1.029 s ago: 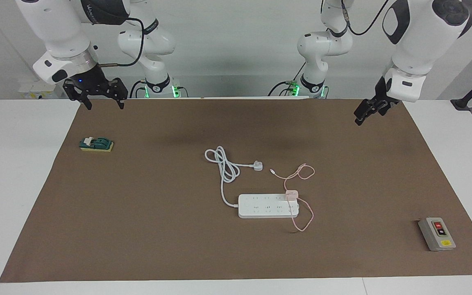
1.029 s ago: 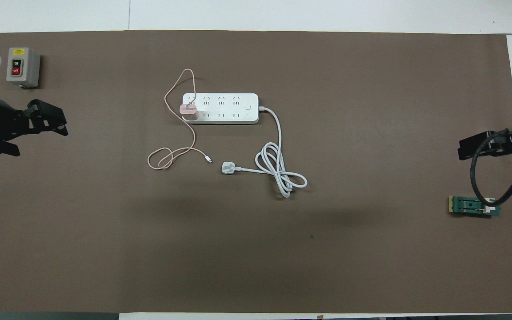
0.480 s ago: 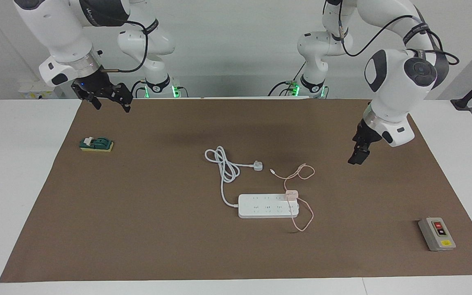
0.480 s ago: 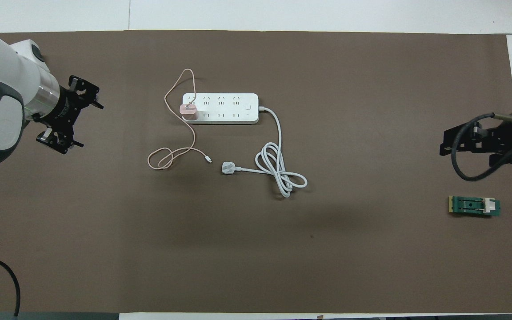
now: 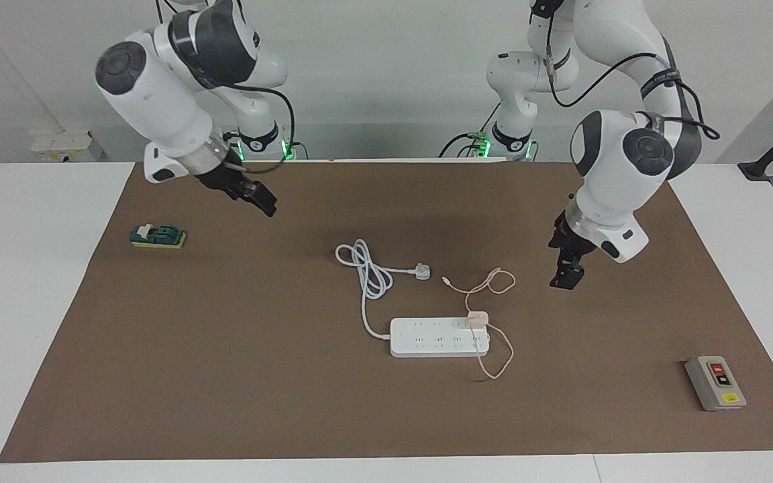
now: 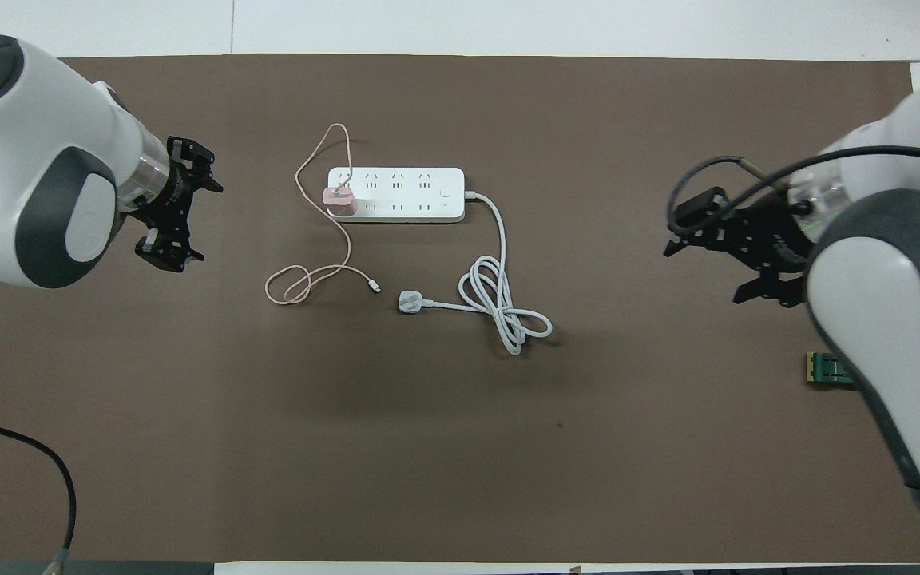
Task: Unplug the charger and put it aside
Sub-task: 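Grasp the pink charger with the left gripper while the right gripper holds the strip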
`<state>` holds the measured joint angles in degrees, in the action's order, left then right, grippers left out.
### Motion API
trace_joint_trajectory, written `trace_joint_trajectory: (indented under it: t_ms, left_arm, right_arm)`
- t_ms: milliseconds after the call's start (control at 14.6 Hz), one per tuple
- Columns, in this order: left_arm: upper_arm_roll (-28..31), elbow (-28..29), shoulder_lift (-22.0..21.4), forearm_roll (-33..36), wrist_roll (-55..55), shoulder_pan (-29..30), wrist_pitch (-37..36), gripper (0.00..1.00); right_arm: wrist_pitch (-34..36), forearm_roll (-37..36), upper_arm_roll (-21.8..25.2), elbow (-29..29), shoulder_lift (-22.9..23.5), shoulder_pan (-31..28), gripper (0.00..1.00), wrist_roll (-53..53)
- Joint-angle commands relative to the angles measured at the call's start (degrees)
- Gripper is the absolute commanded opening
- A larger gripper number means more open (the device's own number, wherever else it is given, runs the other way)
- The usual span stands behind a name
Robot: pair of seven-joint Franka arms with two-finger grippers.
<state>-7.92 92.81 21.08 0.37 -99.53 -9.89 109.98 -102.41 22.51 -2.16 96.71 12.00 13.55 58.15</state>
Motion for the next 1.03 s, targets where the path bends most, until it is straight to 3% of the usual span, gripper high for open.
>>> trace_joint_trajectory:
  t_ms: [0, 343, 549, 754, 960]
  left_arm:
    - [0.9, -6.1, 5.8, 0.3, -5.3, -2.2, 2.2, 1.00]
    - [1.4, -5.4, 8.9, 0.5, -7.4, -5.1, 7.6, 1.00]
    - [1.5, -5.1, 9.8, 0.5, -10.4, -5.5, 12.1, 1.00]
    - [1.5, -3.5, 9.7, 0.6, -11.7, -6.5, 15.4, 1.00]
    - [1.5, -3.3, 9.7, 0.9, -11.7, -6.8, 15.7, 1.00]
  right_arm:
    - [-5.2, 6.5, 0.2, -1.0, 5.5, 3.5, 1.00, 8.5]
    - [-19.5, 15.9, 0.2, -7.5, 18.0, 9.6, 1.00, 16.4]
    - [-20.7, 20.0, 0.2, -12.1, 23.8, 9.7, 1.00, 17.3]
    - [-20.6, 19.9, 0.5, -24.6, 33.9, 9.7, 1.00, 21.6]
    - [-19.8, 19.9, 0.6, -30.2, 38.1, 8.9, 1.00, 23.0]
